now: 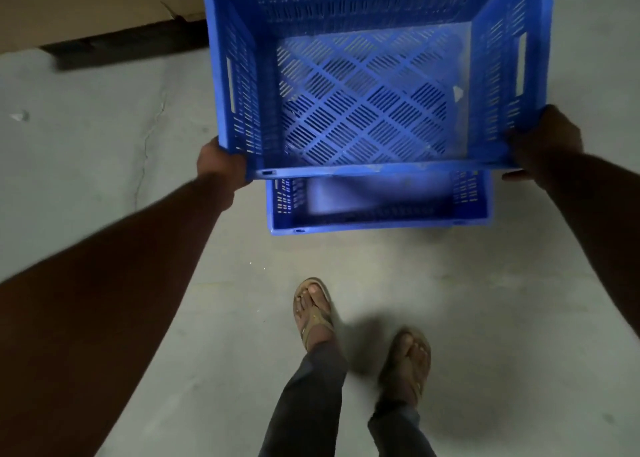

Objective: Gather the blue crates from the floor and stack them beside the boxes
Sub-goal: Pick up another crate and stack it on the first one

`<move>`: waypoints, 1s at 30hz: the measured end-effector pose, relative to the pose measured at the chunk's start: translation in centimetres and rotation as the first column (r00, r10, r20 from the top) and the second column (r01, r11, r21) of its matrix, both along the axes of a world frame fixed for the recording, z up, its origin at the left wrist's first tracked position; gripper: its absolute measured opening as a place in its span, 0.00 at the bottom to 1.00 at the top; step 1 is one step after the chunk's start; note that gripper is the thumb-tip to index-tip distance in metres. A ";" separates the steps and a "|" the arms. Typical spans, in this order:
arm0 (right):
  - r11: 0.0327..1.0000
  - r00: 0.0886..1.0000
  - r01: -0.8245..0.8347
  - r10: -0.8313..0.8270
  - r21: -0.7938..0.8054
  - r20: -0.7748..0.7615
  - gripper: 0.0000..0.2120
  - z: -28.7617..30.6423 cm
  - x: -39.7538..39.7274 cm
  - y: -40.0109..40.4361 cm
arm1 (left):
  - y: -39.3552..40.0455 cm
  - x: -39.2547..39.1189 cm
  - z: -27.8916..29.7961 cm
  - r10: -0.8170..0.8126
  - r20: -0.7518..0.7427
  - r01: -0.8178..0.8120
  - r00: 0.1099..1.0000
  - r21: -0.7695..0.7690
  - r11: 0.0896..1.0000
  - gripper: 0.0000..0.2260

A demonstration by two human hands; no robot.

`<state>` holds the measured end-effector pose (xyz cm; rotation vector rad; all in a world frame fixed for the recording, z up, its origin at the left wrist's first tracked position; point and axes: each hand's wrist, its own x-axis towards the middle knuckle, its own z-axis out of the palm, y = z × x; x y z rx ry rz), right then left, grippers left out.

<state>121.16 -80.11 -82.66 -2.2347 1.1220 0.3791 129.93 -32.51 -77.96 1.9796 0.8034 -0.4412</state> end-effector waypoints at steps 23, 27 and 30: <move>0.994 0.994 -0.072 0.064 -0.086 -0.090 0.16 6.5 -7.8 4.1 | 1.6 -8.9 0.2 0.060 -0.117 -0.064 0.991 -0.029 0.998 0.16; 0.999 0.994 -0.001 -0.005 -0.051 -0.109 0.16 6.9 -9.6 4.4 | 1.5 -8.8 0.5 0.024 -0.161 -0.027 0.987 -0.017 1.000 0.17; 0.998 0.995 0.021 -0.026 -0.051 -0.097 0.17 6.6 -10.1 4.5 | 1.4 -8.6 0.5 0.004 -0.165 -0.001 0.986 0.015 1.000 0.20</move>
